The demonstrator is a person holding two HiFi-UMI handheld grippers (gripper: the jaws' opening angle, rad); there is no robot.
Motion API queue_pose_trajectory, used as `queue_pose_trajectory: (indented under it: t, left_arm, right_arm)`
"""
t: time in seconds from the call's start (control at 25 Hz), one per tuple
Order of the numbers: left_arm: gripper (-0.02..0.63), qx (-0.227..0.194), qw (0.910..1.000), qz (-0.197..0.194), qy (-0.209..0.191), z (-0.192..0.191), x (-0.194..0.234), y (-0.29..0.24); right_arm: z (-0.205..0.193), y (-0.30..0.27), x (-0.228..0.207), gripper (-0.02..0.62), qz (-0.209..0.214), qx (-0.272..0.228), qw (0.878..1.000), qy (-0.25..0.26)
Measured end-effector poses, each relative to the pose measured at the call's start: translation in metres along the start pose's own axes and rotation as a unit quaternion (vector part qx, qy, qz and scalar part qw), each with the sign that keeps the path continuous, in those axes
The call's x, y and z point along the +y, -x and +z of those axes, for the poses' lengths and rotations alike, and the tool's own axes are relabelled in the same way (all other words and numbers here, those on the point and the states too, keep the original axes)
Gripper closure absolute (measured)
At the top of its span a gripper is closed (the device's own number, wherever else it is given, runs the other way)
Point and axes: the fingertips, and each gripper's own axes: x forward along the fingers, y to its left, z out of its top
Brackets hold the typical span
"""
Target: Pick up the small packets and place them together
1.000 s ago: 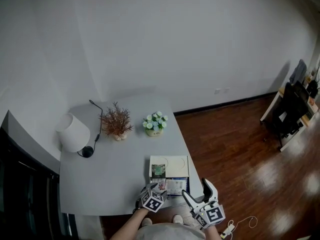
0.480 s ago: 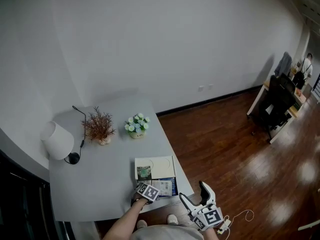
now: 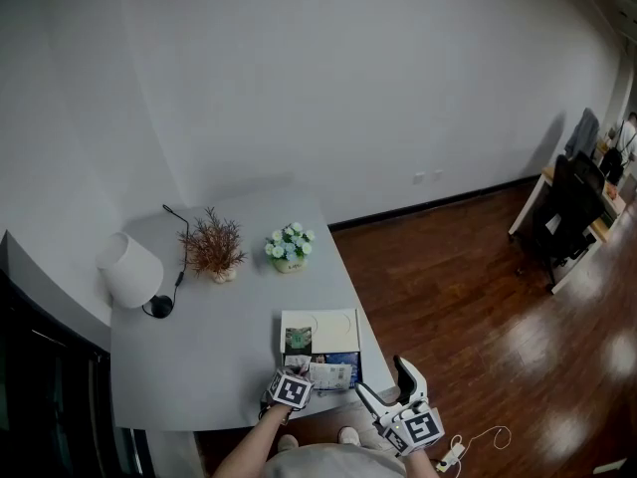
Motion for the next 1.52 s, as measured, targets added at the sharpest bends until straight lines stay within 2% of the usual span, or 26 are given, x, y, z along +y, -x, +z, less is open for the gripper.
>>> queue_pose_trajectory:
  t: [0.16, 0.32, 0.56, 0.88, 1.08, 1.24, 1.28, 1.36, 1.4, 1.52]
  left_arm:
    - [0.520, -0.036, 0.9986, 0.011, 0.037, 0.000, 0.004, 0.022]
    - [0.520, -0.067, 0.9967, 0.009, 0.046, 0.007, -0.004, 0.046]
    - [0.520, -0.106, 0.9922, -0.022, 0.062, 0.052, -0.028, 0.058]
    - [0.520, -0.082, 0.9957, -0.018, 0.039, 0.119, -0.050, -0.021]
    - [0.514, -0.047, 0.9971, -0.020, 0.057, 0.133, -0.065, -0.053]
    - [0.412, -0.062, 0.9953, -0.034, 0.066, 0.130, -0.062, -0.071]
    - [0.372, -0.076, 0.9936, -0.044, 0.071, 0.131, -0.063, -0.067]
    - [0.351, -0.127, 0.9839, -0.084, 0.093, 0.143, -0.070, -0.039]
    - [0.307, -0.162, 0.9757, -0.104, 0.105, 0.153, -0.074, -0.018]
    - [0.295, -0.256, 0.9520, -0.123, 0.114, 0.176, -0.071, 0.050]
  right_arm:
    - [-0.002, -0.008, 0.002, 0.198, 0.016, 0.000, 1.000, -0.002]
    - [-0.003, -0.014, 0.000, 0.198, 0.020, 0.000, 1.000, -0.005]
    - [-0.006, -0.014, -0.017, 0.198, 0.007, -0.001, 1.000, -0.008]
    - [-0.004, 0.006, -0.051, 0.197, -0.034, -0.005, 0.999, -0.013]
    - [-0.005, 0.023, -0.069, 0.198, -0.058, -0.002, 0.998, -0.017]
    - [-0.007, 0.030, -0.074, 0.197, -0.063, 0.002, 0.998, -0.015]
    - [-0.006, 0.030, -0.074, 0.198, -0.063, 0.005, 0.998, -0.009]
    - [-0.002, 0.031, -0.077, 0.198, -0.063, 0.007, 0.998, 0.006]
    - [0.002, 0.031, -0.079, 0.198, -0.063, 0.005, 0.998, 0.010]
    - [0.018, 0.028, -0.088, 0.198, -0.061, -0.013, 0.998, 0.010]
